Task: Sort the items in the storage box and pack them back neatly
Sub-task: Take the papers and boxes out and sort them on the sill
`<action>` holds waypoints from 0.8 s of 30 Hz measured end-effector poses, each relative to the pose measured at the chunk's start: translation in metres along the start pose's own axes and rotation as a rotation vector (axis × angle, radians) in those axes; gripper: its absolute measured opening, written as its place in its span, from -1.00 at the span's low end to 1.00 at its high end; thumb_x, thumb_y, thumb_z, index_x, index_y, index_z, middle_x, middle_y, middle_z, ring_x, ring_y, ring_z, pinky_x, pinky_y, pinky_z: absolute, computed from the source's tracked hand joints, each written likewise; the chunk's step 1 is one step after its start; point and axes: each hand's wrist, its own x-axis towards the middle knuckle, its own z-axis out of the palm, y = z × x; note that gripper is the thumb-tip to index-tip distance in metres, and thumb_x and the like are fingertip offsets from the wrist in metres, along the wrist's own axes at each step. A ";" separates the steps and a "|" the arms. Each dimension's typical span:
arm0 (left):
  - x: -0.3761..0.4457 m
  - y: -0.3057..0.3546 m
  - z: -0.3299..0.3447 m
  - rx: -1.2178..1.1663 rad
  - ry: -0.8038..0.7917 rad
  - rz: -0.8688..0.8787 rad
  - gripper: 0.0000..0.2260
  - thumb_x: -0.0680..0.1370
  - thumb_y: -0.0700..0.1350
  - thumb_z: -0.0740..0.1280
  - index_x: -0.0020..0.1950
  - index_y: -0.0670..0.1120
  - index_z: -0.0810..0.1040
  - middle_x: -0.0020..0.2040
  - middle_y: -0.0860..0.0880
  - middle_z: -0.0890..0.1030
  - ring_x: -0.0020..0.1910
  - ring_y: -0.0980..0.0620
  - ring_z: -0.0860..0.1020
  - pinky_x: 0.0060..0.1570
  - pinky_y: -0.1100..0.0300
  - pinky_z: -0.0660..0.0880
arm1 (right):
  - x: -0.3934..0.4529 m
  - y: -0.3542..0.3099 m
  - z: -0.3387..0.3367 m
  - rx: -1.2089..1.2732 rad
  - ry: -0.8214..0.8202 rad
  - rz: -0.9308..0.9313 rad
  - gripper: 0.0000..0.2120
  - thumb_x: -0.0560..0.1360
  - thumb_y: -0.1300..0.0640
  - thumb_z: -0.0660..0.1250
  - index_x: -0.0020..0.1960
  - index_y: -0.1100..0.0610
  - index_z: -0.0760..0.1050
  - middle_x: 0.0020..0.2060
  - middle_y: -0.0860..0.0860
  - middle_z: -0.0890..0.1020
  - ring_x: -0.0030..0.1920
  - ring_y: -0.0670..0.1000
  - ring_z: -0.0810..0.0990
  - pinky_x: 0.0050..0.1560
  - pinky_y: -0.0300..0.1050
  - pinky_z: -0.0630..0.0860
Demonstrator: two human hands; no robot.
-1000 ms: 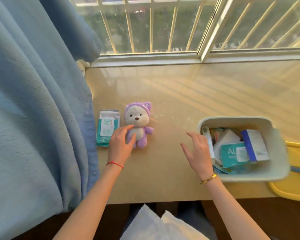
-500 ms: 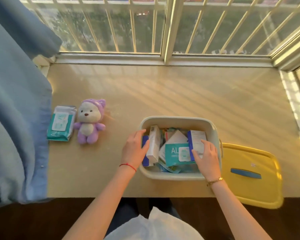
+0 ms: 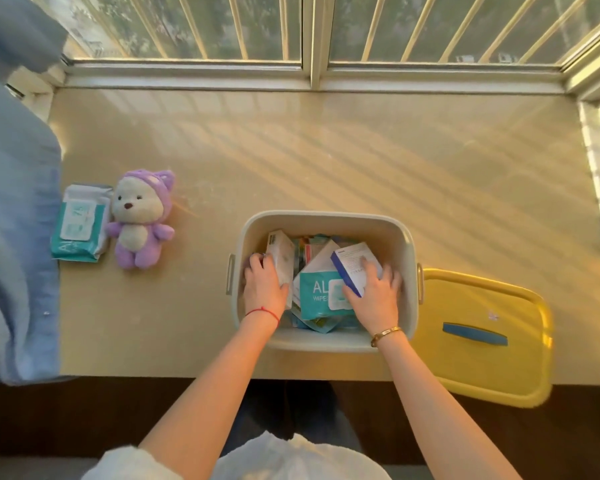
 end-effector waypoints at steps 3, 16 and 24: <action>0.001 0.000 -0.002 -0.073 -0.029 -0.040 -0.37 0.44 -0.09 0.43 0.43 -0.10 0.22 0.30 -0.14 0.30 0.25 -0.13 0.40 0.22 0.02 0.43 | 0.002 0.001 -0.002 0.017 0.014 -0.023 -0.34 0.45 -0.18 0.31 0.47 -0.07 0.17 0.36 0.17 0.32 0.32 0.24 0.29 0.36 0.13 0.30; -0.034 -0.041 -0.085 -0.711 0.075 -0.046 -0.43 0.41 -0.13 0.46 0.38 0.03 0.37 0.18 0.03 0.55 0.02 0.02 0.58 0.05 -0.01 0.57 | -0.039 -0.044 -0.035 0.229 0.157 -0.180 -0.17 0.31 -0.19 0.46 0.43 0.00 0.13 0.26 0.04 0.34 0.24 0.05 0.34 0.25 0.00 0.38; -0.071 -0.138 -0.158 -1.036 0.179 -0.096 -0.49 0.45 -0.18 0.44 0.36 0.06 0.39 0.23 0.04 0.54 0.07 0.06 0.61 -0.06 0.07 0.62 | -0.081 -0.144 -0.014 0.241 0.161 -0.338 -0.07 0.32 -0.24 0.44 0.48 0.13 0.09 0.30 0.09 0.32 0.31 0.09 0.30 0.32 0.01 0.33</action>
